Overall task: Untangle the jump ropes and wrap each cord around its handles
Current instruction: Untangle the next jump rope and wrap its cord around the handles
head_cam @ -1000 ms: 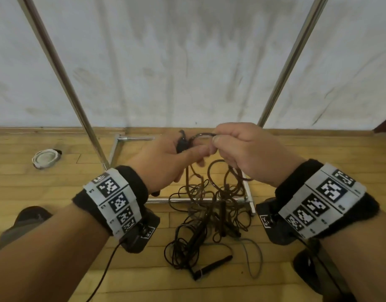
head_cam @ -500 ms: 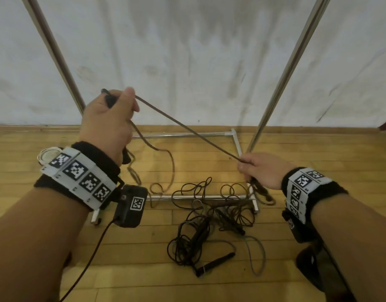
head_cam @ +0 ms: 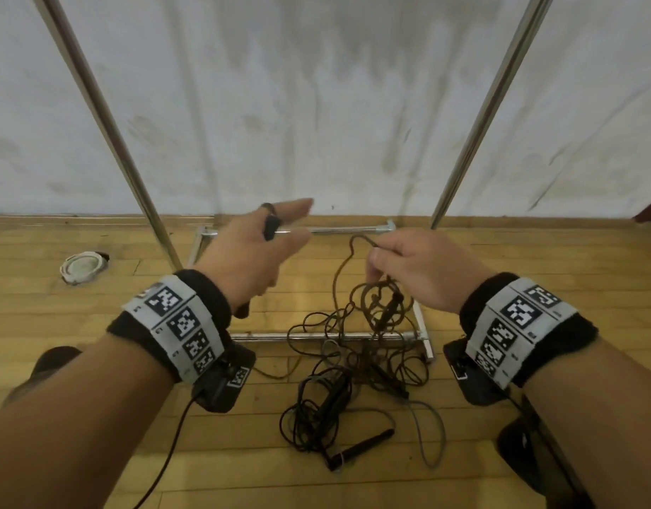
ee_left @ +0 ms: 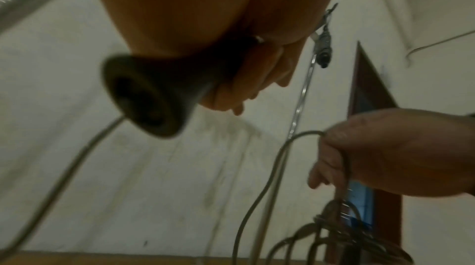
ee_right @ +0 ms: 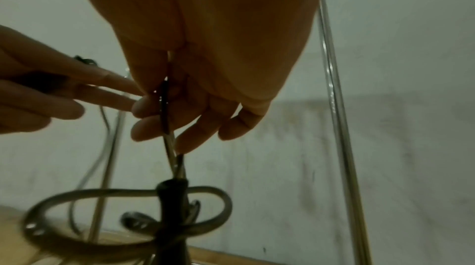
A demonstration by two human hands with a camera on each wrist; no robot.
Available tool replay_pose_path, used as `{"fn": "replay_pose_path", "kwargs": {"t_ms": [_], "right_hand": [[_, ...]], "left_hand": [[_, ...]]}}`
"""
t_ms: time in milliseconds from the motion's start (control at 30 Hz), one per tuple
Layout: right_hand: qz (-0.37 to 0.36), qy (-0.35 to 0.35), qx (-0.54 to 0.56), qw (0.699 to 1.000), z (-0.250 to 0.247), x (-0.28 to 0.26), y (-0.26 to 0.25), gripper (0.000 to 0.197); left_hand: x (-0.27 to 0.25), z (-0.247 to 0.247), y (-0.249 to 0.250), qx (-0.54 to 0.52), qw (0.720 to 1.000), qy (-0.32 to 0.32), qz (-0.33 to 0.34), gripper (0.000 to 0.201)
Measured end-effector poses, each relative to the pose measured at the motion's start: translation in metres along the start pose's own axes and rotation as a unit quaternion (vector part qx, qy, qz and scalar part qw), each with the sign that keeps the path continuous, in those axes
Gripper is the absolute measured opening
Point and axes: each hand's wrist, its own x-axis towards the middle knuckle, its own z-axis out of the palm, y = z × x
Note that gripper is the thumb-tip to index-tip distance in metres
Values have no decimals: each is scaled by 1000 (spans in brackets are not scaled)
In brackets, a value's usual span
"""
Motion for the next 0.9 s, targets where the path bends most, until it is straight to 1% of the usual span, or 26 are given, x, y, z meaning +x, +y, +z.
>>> {"fn": "replay_pose_path", "kwargs": {"t_ms": [67,100,200,267,400,433,533,633,733,800,833,867,900], "right_hand": [[-8,-19,31,999,4,-4,-11,33],[-13,-22,44,999,5,-6,-16,32],[-36,-3,89,995,2,-12,-26,30],[-58,11,120,991,-2,-14,-30,29],[-60,23,166,984,-2,-9,-25,24],[-60,25,153,986,-1,-6,-20,25],[-52,21,53,997,2,3,4,29],[-4,-16,12,1000,8,7,31,27],[51,-61,-21,997,18,7,57,24],[110,-118,-82,983,27,1,77,24],[140,-150,-123,971,32,-2,85,26],[167,-173,-153,958,35,-6,92,28],[185,-183,-162,952,36,-8,96,29]], "left_hand": [[-6,12,5,-18,997,-62,36,36],[-8,16,6,-21,995,-76,53,30],[-9,22,11,-10,993,-91,71,11],[-7,21,13,-26,993,-85,80,17],[-4,9,22,-99,990,-9,97,25],[-2,4,24,-119,988,17,97,25],[7,-18,24,-196,971,115,75,21],[15,-40,15,-260,949,162,81,18],[20,-49,6,-303,928,199,85,18],[22,-57,3,-333,909,243,68,17],[24,-64,1,-341,898,272,55,17],[24,-72,-1,-335,894,296,39,17],[25,-78,-5,-304,900,310,20,18]]}}
